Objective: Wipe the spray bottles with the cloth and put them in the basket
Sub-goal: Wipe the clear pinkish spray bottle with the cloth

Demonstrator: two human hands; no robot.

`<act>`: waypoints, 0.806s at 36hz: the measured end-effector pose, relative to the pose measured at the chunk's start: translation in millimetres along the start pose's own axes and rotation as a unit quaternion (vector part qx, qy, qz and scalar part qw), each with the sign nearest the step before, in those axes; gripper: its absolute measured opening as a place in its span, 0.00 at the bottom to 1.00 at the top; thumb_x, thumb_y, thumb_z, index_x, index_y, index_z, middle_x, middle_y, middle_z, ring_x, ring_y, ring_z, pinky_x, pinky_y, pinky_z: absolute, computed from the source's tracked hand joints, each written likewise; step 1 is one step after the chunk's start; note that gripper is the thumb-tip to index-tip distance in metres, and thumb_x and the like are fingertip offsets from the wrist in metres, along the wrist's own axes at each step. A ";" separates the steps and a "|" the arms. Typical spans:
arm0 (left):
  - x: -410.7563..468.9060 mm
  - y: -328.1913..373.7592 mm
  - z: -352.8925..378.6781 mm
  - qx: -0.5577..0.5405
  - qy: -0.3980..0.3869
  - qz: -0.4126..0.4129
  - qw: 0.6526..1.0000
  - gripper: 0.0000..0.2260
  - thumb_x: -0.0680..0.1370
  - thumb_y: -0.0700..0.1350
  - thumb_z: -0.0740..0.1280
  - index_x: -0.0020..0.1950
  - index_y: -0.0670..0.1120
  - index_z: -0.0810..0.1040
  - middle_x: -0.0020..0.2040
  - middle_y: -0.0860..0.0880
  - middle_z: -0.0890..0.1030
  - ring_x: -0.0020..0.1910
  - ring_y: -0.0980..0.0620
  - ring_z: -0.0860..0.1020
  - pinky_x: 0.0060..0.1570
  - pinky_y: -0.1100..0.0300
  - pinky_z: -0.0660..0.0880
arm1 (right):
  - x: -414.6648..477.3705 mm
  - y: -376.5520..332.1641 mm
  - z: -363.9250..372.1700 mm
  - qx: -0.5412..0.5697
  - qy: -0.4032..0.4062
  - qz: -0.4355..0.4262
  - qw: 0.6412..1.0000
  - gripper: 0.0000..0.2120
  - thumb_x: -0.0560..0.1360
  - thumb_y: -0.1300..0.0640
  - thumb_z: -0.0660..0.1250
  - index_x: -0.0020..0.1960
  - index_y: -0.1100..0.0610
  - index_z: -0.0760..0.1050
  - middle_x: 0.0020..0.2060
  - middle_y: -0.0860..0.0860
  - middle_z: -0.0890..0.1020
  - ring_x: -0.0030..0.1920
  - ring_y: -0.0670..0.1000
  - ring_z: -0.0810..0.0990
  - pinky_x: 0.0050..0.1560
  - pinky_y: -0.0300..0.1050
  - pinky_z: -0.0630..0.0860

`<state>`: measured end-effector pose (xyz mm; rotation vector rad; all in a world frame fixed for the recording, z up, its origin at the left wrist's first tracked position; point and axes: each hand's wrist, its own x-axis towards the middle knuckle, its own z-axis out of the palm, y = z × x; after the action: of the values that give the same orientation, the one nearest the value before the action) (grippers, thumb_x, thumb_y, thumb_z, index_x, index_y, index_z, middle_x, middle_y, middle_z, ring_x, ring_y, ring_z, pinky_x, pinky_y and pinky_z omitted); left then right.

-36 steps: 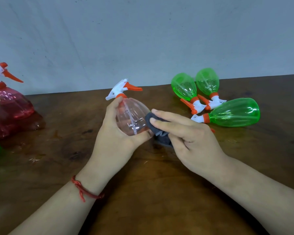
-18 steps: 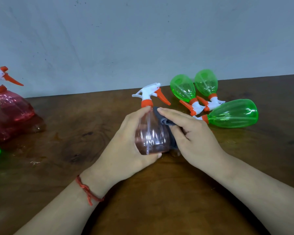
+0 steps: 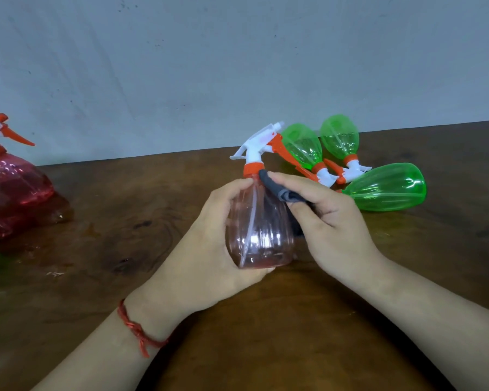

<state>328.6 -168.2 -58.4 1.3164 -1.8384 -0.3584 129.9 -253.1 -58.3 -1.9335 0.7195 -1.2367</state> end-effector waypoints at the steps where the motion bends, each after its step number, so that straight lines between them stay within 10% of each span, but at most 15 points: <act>1: -0.5 0.3 0.9 -0.008 0.004 0.001 1.000 0.50 0.68 0.49 0.86 0.83 0.50 0.61 0.77 0.54 0.71 0.75 0.51 0.74 0.71 0.57 0.76 | -0.4 0.6 1.1 -0.008 -0.001 -0.012 1.000 0.23 0.83 0.71 0.62 0.70 0.50 0.80 0.67 0.40 0.82 0.70 0.40 0.77 0.73 0.43 0.74; 18: 2.8 -20.6 -9.7 -0.015 0.158 -0.116 0.981 0.50 0.67 0.51 0.87 0.82 0.58 0.63 0.76 0.61 0.71 0.74 0.59 0.73 0.72 0.55 0.77 | -7.3 4.6 6.4 -0.116 -0.093 -0.135 0.980 0.26 0.77 0.73 0.61 0.70 0.56 0.81 0.72 0.47 0.79 0.74 0.43 0.75 0.75 0.44 0.73; 22: 1.4 -18.4 -9.1 0.018 0.109 -0.101 0.989 0.51 0.67 0.54 0.87 0.84 0.59 0.61 0.76 0.60 0.69 0.74 0.65 0.70 0.69 0.71 0.72 | -5.7 6.4 5.1 -0.123 -0.077 -0.117 0.982 0.28 0.76 0.74 0.60 0.70 0.55 0.81 0.71 0.45 0.79 0.73 0.41 0.75 0.74 0.41 0.71; 29: -5.9 -6.1 4.4 0.013 -0.011 -0.041 0.999 0.53 0.67 0.52 0.87 0.85 0.57 0.60 0.76 0.59 0.69 0.75 0.55 0.73 0.72 0.58 0.76 | 0.6 6.4 2.1 -0.085 -0.037 -0.048 0.995 0.25 0.82 0.72 0.61 0.72 0.52 0.79 0.70 0.40 0.80 0.72 0.38 0.74 0.73 0.36 0.70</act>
<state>329.9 -166.5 -67.8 1.4129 -1.8165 -0.3952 131.6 -256.7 -63.7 -2.1647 0.7194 -1.1863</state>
